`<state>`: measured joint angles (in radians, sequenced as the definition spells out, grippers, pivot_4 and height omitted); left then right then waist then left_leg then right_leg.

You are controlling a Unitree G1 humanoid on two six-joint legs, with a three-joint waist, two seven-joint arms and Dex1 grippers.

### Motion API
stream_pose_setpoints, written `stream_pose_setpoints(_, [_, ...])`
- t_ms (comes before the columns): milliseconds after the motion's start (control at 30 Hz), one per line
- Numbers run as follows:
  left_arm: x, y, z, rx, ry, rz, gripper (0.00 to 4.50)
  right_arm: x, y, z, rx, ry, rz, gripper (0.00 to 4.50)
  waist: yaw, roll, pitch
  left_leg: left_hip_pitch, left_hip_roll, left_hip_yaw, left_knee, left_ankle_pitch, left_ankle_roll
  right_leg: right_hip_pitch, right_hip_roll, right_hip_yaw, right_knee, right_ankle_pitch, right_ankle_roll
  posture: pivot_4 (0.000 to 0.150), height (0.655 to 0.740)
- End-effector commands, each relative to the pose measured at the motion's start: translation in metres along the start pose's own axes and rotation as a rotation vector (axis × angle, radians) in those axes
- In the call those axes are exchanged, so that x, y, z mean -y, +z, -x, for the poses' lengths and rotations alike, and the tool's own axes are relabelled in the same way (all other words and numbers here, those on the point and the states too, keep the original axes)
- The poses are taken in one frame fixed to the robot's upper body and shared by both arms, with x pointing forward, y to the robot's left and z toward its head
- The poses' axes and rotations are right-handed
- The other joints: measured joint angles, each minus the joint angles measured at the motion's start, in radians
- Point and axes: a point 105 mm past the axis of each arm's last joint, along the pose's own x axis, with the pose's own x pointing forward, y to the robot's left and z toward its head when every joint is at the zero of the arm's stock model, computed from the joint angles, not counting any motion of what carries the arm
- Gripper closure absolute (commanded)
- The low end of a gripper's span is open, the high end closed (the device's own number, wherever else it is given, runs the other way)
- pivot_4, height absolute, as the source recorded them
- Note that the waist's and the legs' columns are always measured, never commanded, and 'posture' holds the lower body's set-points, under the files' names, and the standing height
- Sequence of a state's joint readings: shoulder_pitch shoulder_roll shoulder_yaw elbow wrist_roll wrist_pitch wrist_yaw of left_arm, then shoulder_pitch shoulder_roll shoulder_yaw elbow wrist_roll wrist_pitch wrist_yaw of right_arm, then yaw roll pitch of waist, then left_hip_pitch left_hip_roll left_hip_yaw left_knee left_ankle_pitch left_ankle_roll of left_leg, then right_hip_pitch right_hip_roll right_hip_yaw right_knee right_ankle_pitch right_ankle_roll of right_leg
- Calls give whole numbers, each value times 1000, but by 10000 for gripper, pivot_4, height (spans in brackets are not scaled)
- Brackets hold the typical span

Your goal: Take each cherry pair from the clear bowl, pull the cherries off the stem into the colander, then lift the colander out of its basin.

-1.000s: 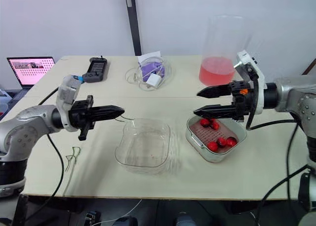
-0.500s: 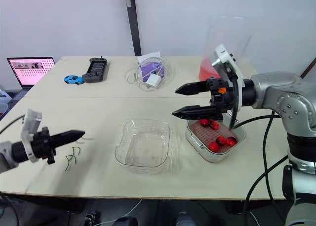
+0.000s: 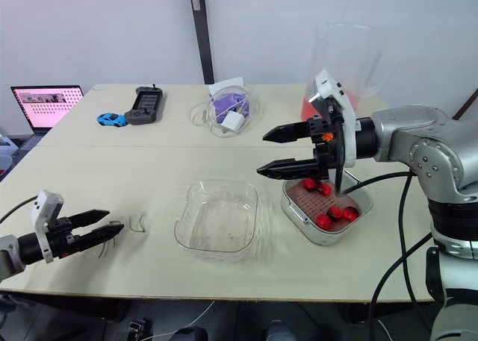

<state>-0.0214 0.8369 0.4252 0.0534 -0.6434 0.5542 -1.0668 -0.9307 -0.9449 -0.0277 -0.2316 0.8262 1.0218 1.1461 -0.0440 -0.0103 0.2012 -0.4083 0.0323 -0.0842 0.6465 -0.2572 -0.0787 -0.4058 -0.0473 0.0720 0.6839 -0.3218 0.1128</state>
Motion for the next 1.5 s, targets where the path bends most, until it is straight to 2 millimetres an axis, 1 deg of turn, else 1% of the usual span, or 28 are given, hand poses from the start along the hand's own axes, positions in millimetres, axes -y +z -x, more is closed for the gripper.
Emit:
stream_pose_setpoints(33, [3, 26, 7, 86, -16, -52, 758, -2, 9, 6, 10, -16, 49, 0, 0, 0, 0, 0, 0, 0, 0, 0, 0, 0, 0, 0, 0, 0, 0, 1500, 7332])
stream_pose_setpoints(200, [5, 50, 13, 127, -22, -102, 758, -1, 9, 6, 4, -15, 50, 0, 0, 0, 0, 0, 0, 0, 0, 0, 0, 0, 0, 0, 0, 0, 0, 1500, 7332])
stream_pose_setpoints(300, [13, 74, 16, 137, -53, -180, 758, -1, 7, 7, -5, -9, 51, 0, 0, 0, 0, 0, 0, 0, 0, 0, 0, 0, 0, 0, 0, 0, 0, 1500, 7332])
stream_pose_setpoints(367, [26, 94, 16, 167, -117, -203, 758, -1, 7, 8, -11, -9, 49, 0, 0, 0, 0, 0, 0, 0, 0, 0, 0, 0, 0, 0, 0, 0, 0, 1500, 7332])
stream_pose_setpoints(433, [44, 111, 12, 170, -205, -233, 758, -2, 5, 10, -21, -10, 44, 0, 1, 0, 0, 0, 0, 0, 0, 0, 0, 0, 0, 0, 0, 0, 0, 1500, 7332])
stream_pose_setpoints(500, [62, 120, 8, 151, -290, -253, 758, -3, 4, 12, -34, -12, 37, 0, 1, 0, 0, 0, 0, 0, 0, 0, 0, 0, 0, 0, 0, 0, 0, 1500, 7332])
stream_pose_setpoints(567, [80, 121, 1, 100, -385, -278, 758, -5, 1, 16, -51, -27, 23, 0, 0, 0, 0, 0, 0, 0, 0, 0, 0, 0, 0, 0, 0, 0, 0, 1500, 7332])
stream_pose_setpoints(667, [100, 122, -10, 54, -482, -325, 758, -7, -4, 24, -92, -72, -6, 0, 0, 0, 0, 0, 0, 0, 0, 0, 0, 0, 0, 0, 0, 0, 0, 1500, 7332])
stream_pose_setpoints(767, [112, 122, -19, 28, -546, -356, 758, -11, -11, 32, -138, -115, -41, 0, -1, 0, 0, 0, 0, 0, 0, 0, 0, 0, 1, 0, 0, 0, 0, 1500, 7332])
stream_pose_setpoints(833, [120, 120, -31, 28, -601, -385, 758, -14, -17, 41, -182, -174, -77, 0, 0, 1, 0, 0, 0, 0, 0, 0, 0, 0, 1, 1, 0, 0, 0, 1500, 7332])
stream_pose_setpoints(867, [126, 119, -40, 23, -648, -404, 758, -17, -22, 47, -221, -222, -97, 0, 3, 1, 0, 0, 0, 0, 0, 0, 0, 0, 1, 0, 0, 0, 0, 1500, 7332])
stream_pose_setpoints(933, [137, 120, -50, 22, -724, -422, 758, -23, -32, 57, -288, -285, -129, 0, 14, 1, 0, 0, 0, 0, 0, 0, 0, 1, 1, 0, 0, 0, 0, 1500, 7332])
stream_pose_setpoints(1033, [146, 123, -63, 15, -808, -456, 758, -36, -43, 67, -364, -377, -152, 0, 16, 0, 0, -1, -1, 0, 1, 0, 0, 1, 1, 0, -1, 0, 0, 1500, 7332])
stream_pose_setpoints(1133, [152, 126, -72, 10, -868, -484, 758, -42, -50, 75, -402, -514, -123, 0, 11, 1, 0, 0, 0, 0, 0, 0, 0, 0, 2, 1, 0, 0, 0, 1500, 7332])
stream_pose_setpoints(1233, [158, 131, -77, 27, -901, -521, 758, -45, -54, 80, -414, -614, -139, 0, 1, 0, 0, 0, 0, 0, 1, 0, 0, 1, 2, 1, 0, 0, 0, 1500, 7332])
stream_pose_setpoints(1333, [158, 133, -79, 30, -907, -527, 758, -44, -58, 81, -466, -671, -125, 0, 0, 1, 0, 0, 0, 0, 1, 0, 0, 1, 2, 1, 0, 0, 0, 1500, 7332])
stream_pose_setpoints(1400, [158, 129, -85, 25, -903, -547, 758, -41, -62, 78, -502, -679, -137, 0, 1, 1, 0, 0, 0, 0, 0, 0, 0, 1, 2, 1, 0, 0, 0, 1500, 7332])
stream_pose_setpoints(1500, [156, 123, -90, 11, -878, -582, 758, -37, -70, 55, -514, -570, -208, 0, -1, 0, 0, 0, 0, 0, 1, 0, 0, 1, 1, 1, 0, 0, 0, 1500, 7332])
